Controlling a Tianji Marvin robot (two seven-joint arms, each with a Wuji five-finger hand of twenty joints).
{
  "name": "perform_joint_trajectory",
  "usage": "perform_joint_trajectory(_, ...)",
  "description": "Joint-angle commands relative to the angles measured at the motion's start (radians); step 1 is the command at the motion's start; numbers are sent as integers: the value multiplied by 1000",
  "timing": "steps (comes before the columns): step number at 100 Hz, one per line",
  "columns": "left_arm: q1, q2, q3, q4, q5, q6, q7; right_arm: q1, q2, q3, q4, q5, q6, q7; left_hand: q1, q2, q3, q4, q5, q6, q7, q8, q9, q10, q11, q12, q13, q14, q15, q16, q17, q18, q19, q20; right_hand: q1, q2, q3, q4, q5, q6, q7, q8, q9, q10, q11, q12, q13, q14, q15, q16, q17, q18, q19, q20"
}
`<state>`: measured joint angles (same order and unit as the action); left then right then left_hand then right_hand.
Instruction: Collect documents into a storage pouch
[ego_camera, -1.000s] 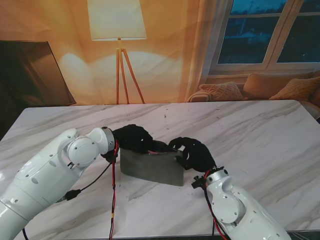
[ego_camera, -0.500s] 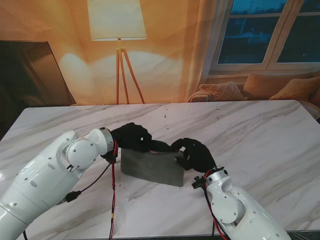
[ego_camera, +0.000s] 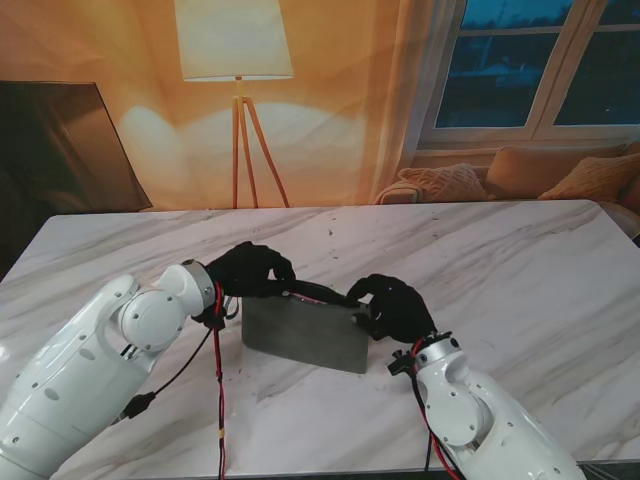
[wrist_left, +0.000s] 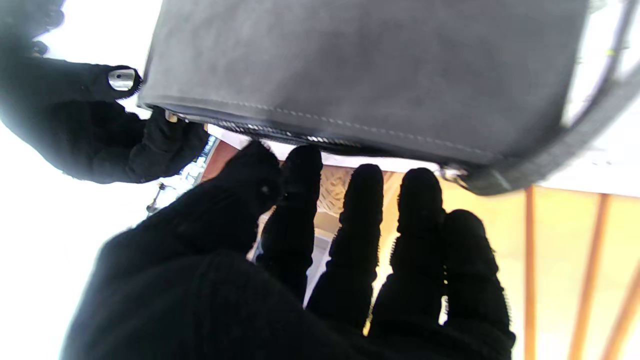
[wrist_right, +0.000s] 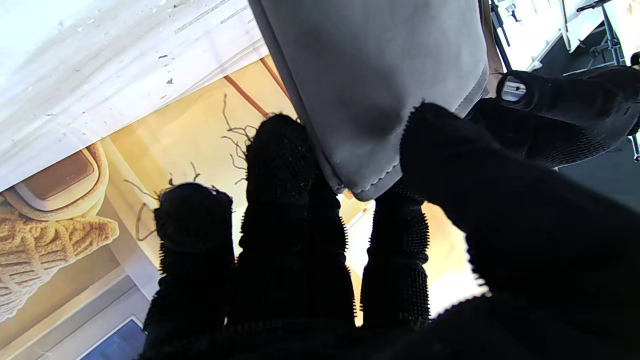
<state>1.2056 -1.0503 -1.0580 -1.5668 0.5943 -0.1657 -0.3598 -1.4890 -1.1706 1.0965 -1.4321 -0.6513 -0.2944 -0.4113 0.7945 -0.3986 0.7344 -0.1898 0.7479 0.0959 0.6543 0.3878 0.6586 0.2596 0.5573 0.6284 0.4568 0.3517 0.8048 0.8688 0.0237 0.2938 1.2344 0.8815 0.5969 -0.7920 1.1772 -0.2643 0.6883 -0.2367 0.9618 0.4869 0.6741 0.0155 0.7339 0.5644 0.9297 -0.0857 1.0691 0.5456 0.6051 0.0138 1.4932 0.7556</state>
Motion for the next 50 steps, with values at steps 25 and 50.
perform_joint_trajectory(25,158,11,-170,-148,111,42,24,2,-1,-13,-7,10,13,23,-34,25,21,51,-65,12,-110,56,-20,17,42,43,-2,28,92,70,31,-26,49,34,20,-4,44,-27,55,8,34,-14,42,-5,15,10,42,-15,49,-24,21,-18,49,2)
perform_joint_trajectory(50,285,12,-275,-235,94,112,7,1,-1,-16,-14,16,24,34,12,-45,-27,19,118,11,239,-12,95,44,173,198,106,74,299,222,135,0,117,208,23,14,36,-27,53,10,33,-17,44,-5,14,10,41,-15,54,-31,21,-18,52,-1)
